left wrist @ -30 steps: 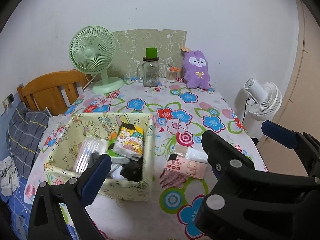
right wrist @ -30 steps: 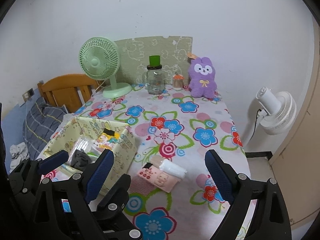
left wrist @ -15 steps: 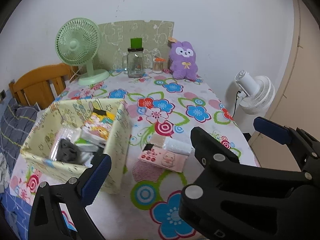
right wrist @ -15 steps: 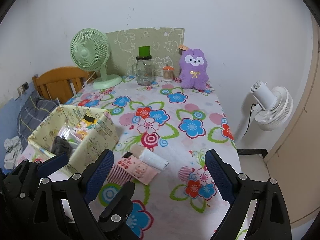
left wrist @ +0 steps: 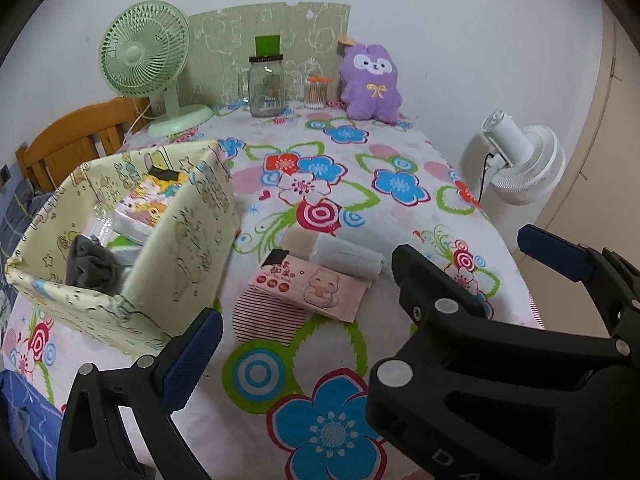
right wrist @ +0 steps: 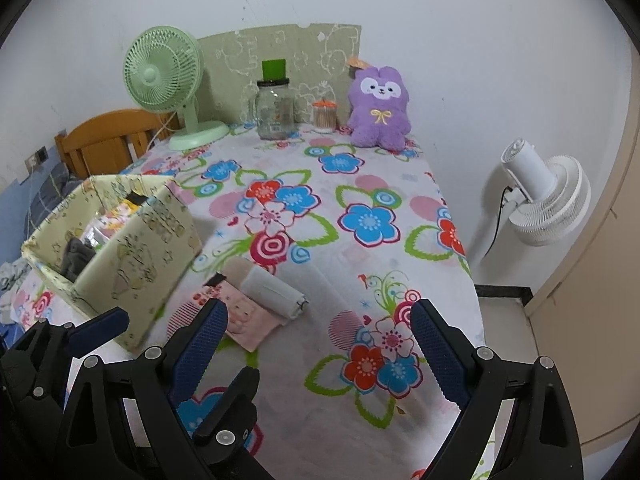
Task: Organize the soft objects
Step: 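Approach the pink wipes pouch with the left tool while the right tool approaches the rolled white towel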
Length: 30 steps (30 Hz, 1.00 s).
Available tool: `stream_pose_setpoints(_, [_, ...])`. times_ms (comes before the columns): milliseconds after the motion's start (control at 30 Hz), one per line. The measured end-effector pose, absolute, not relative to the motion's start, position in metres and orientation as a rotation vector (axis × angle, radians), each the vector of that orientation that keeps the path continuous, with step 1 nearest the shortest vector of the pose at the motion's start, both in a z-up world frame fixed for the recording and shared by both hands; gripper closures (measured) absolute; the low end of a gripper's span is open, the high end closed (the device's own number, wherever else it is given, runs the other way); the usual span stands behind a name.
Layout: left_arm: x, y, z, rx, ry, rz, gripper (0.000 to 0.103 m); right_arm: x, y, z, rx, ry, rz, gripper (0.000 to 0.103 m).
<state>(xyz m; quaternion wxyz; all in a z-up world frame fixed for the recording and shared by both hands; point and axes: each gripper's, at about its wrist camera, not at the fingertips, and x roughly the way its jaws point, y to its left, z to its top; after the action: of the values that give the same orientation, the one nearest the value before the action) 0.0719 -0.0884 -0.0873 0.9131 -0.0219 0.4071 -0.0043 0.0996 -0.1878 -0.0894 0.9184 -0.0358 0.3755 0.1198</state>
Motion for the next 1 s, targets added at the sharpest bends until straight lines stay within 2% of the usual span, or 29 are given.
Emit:
stream_pose_setpoints(400, [0.098, -0.094, -0.110, -0.070, 0.882, 0.060, 0.002, 0.132, -0.187, -0.111, -0.158, 0.792, 0.311, 0.009])
stream_pose_setpoints(533, [0.109, -0.095, -0.116, -0.081, 0.905, 0.081, 0.002, 0.144, -0.185, -0.117, -0.179, 0.808, 0.346, 0.013])
stream_pose_setpoints(1000, [0.139, -0.093, -0.131, -0.095, 0.949, 0.098, 0.002, 0.179, -0.182, -0.137, -0.145, 0.888, 0.405, 0.016])
